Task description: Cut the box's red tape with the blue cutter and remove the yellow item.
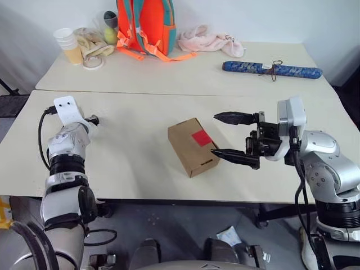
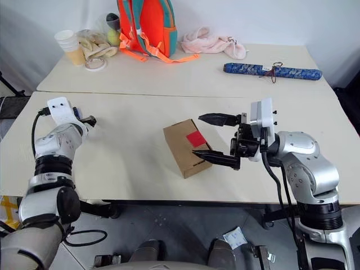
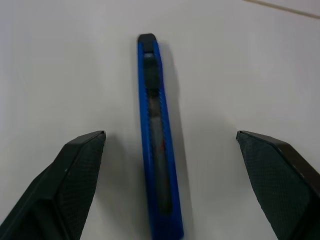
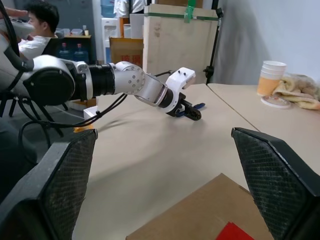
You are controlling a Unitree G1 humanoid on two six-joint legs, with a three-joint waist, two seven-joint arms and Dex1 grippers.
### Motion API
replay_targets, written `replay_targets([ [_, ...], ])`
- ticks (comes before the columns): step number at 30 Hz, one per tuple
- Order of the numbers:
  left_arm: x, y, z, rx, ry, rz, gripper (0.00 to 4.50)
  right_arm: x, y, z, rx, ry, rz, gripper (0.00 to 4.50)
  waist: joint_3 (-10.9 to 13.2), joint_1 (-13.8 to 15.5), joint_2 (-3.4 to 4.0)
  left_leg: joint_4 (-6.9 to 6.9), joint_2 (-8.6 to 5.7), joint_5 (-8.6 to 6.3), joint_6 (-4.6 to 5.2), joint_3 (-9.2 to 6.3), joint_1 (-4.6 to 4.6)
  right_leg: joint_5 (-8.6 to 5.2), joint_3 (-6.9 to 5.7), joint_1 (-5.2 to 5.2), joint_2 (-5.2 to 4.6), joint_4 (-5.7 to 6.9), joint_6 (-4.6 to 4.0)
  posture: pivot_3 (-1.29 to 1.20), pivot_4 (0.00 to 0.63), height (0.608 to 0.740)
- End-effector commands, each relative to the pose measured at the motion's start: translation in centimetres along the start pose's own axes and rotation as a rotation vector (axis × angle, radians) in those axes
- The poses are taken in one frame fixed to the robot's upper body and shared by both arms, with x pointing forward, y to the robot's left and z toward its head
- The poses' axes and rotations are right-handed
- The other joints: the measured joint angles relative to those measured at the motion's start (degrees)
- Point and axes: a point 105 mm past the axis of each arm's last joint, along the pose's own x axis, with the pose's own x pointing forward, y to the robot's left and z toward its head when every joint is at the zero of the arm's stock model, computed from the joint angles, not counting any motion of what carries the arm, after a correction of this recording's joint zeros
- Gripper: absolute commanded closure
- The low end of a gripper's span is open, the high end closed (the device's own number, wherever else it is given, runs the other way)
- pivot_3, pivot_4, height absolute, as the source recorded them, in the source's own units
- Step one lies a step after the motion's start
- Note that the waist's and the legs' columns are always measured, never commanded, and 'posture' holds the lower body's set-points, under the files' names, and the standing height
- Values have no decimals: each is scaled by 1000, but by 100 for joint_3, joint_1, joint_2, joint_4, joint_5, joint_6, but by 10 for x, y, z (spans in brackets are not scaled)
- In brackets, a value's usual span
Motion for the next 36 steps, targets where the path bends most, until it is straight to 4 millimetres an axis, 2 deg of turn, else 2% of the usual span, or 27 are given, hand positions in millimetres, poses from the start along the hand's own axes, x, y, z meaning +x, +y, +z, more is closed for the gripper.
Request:
replay_targets([
  [1,4,10,-6,2,25,45,47,1,4,11,-46,-36,-5,0,0,-1,0,0,0,0,0,0,0,0,0,0,0,0,0,0,150,740],
  [4,6,5,-9,-23,53,20,542,2,4,12,-52,-43,-15,0,0,-2,1,1,0,0,0,0,2,0,1,0,0,2,0,0,150,740],
  [7,6,2,-14,-25,77,-2,1439,2,4,12,-54,-47,-18,0,-1,-4,1,1,-1,0,0,0,2,0,2,0,0,4,0,0,150,740],
  [16,6,15,-27,-61,123,41,4034,0,4,11,-59,-45,-33,0,-2,5,3,4,-3,0,0,0,3,1,3,2,-2,5,2,0,150,740],
  [21,4,10,-25,-46,127,0,4036,1,4,10,-57,-48,-30,0,-3,-4,5,3,-3,0,0,0,4,1,4,2,-2,5,2,0,150,740],
  [23,-1,5,-13,-2,87,-79,4036,1,4,11,-57,-46,-28,0,-3,1,6,3,-3,0,0,0,4,1,4,2,-2,5,2,0,150,740],
  [26,-25,-6,18,16,-59,-307,4036,-1,4,11,-56,-38,-28,0,-3,-11,6,1,-3,0,0,1,3,1,6,0,-2,7,2,0,150,740],
  [29,-58,-1,29,29,-109,-519,4036,-4,6,11,-53,-30,-32,0,0,-15,2,-2,-1,0,0,0,-2,1,6,-8,-2,9,2,0,150,740],
  [32,-113,3,23,244,-141,-850,4036,-7,7,9,-42,-20,-39,0,3,-133,-3,-15,0,0,0,2,-4,1,9,-20,-1,10,2,0,150,740],
  [36,-179,3,-2,458,-47,-1249,4036,-10,12,6,-24,3,-31,0,14,-117,20,-29,2,-1,-1,17,-5,-1,14,-36,-3,10,-1,0,150,740],
])
